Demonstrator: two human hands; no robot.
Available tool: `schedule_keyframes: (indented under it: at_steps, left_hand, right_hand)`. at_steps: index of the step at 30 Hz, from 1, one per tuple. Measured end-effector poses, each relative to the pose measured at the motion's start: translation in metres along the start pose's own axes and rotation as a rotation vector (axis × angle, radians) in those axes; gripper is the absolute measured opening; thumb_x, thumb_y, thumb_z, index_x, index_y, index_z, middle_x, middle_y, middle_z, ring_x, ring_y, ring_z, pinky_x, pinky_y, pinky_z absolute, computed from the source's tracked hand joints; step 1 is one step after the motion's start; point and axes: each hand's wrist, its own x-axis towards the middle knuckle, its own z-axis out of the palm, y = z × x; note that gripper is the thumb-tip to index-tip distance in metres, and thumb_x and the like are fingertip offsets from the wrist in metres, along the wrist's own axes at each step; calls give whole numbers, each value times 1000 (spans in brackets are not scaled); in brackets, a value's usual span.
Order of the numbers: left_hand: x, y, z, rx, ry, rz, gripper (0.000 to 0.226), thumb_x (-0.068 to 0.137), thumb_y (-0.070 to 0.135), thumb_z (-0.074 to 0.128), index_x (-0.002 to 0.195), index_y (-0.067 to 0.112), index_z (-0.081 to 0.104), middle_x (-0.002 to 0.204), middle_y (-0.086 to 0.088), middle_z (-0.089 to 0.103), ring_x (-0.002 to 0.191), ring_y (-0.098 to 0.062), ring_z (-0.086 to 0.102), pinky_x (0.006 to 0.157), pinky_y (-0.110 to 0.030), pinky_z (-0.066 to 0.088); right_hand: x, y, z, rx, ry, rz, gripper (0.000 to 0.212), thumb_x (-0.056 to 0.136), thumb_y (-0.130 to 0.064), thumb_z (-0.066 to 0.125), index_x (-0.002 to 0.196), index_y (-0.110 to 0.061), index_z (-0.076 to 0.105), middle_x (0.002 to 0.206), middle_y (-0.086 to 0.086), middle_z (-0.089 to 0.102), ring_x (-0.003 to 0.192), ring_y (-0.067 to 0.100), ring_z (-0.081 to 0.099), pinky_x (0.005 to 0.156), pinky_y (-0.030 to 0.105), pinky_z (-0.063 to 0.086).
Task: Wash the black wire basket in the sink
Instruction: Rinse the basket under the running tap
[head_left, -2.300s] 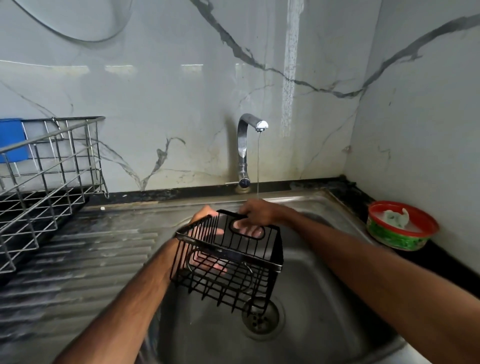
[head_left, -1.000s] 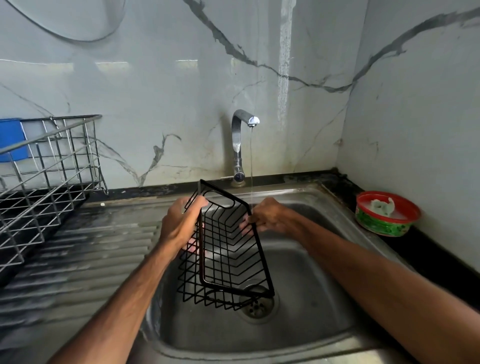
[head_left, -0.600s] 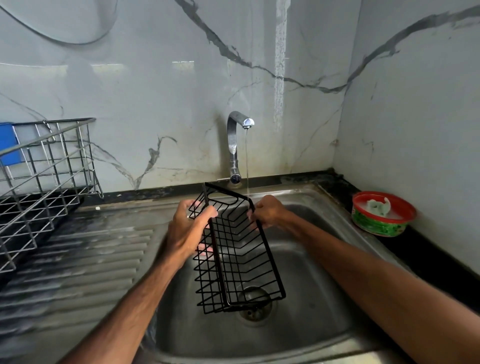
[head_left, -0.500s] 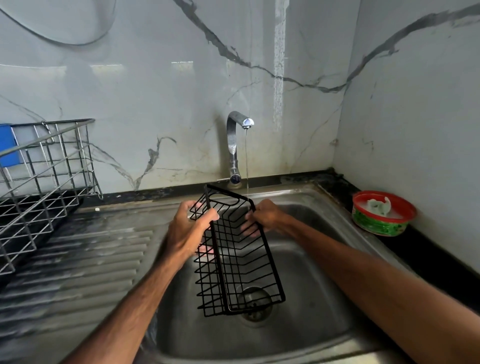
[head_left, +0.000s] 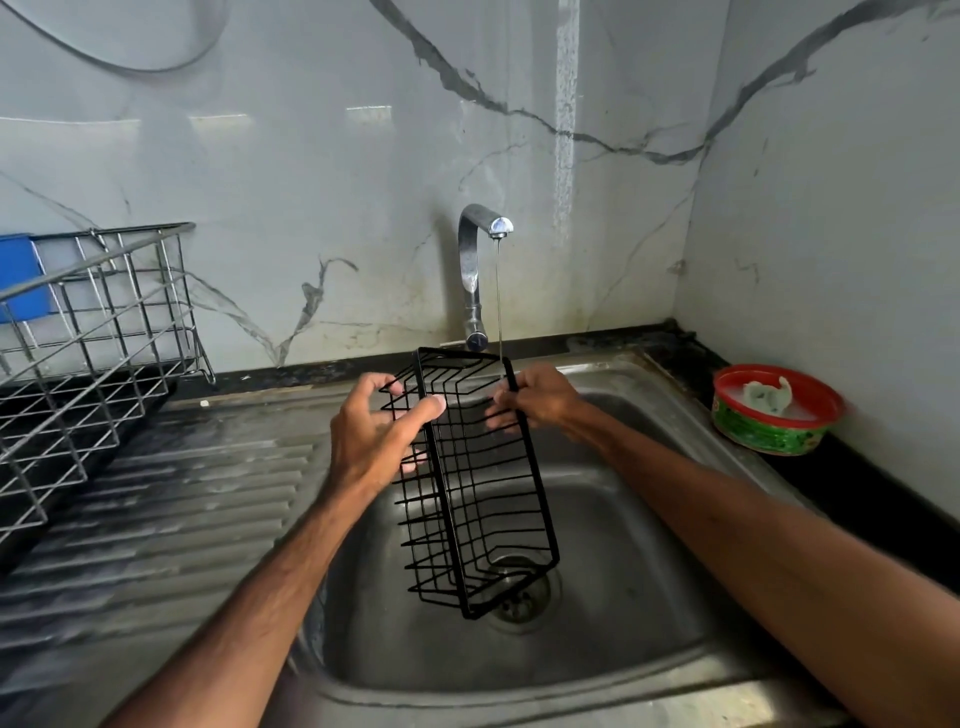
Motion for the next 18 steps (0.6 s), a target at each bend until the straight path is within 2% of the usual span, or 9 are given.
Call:
schedule_keyframes:
  at_steps: [3, 5, 7, 9, 11, 12, 15, 18]
  left_hand:
    - [1, 0, 1, -27, 33, -30, 43, 85, 34, 84, 114, 12, 60, 91, -15, 76, 68, -9, 60, 45, -7, 44]
    - [3, -2, 1, -40, 55, -45, 41, 87, 30, 81, 116, 9, 61, 87, -7, 70, 68, -6, 57, 45, -4, 42]
    - [4, -3, 0, -47, 89, -57, 42, 86, 36, 82, 114, 11, 63, 77, 0, 62, 62, -7, 54, 42, -5, 40]
    - [7, -5, -2, -59, 140, -91, 44, 82, 45, 83, 110, 16, 64, 73, 2, 64, 58, -10, 57, 40, -11, 45]
    - [8, -4, -3, -94, 185, -140, 48, 78, 53, 85, 107, 20, 65, 80, 2, 72, 68, -16, 69, 51, -32, 62]
    - [8, -2, -4, -111, 196, -158, 49, 77, 53, 85, 108, 21, 65, 81, 3, 72, 74, -18, 73, 54, -41, 64]
    - [8, -2, -4, -111, 195, -147, 47, 80, 50, 84, 107, 16, 65, 81, 3, 69, 77, -17, 72, 49, -39, 62]
    - [10, -3, -5, -118, 207, -136, 51, 75, 59, 84, 94, 17, 62, 86, -4, 72, 73, -20, 69, 55, -50, 64]
  right_hand:
    - [5, 0, 6, -41, 52, -64, 16, 101, -17, 59, 100, -3, 67, 92, 15, 76, 79, 25, 77, 68, 37, 64]
    - [7, 1, 7, -39, -6, -37, 16, 104, -14, 53, 101, -4, 65, 96, 15, 75, 82, 24, 77, 70, 38, 64]
    - [6, 2, 3, -60, -123, 21, 15, 104, -6, 50, 110, -1, 64, 106, 18, 74, 94, 27, 75, 82, 41, 63]
    - [2, 4, -5, -92, -271, 112, 21, 103, -1, 49, 120, 4, 61, 115, 23, 71, 103, 32, 73, 88, 41, 60]
    - [-4, 5, -12, -132, -382, 161, 25, 104, -5, 49, 124, 7, 59, 117, 24, 71, 106, 33, 72, 91, 42, 60]
    - [-6, 5, -15, -155, -410, 168, 26, 104, -6, 49, 124, 7, 60, 117, 24, 71, 107, 33, 72, 92, 42, 59]
    - [-7, 1, -14, -217, -377, 126, 26, 104, -9, 52, 119, 9, 62, 113, 23, 73, 103, 33, 73, 92, 47, 59]
    - [-1, 0, -3, -171, -219, 13, 26, 105, -14, 50, 115, 6, 64, 104, 21, 75, 92, 34, 75, 84, 49, 61]
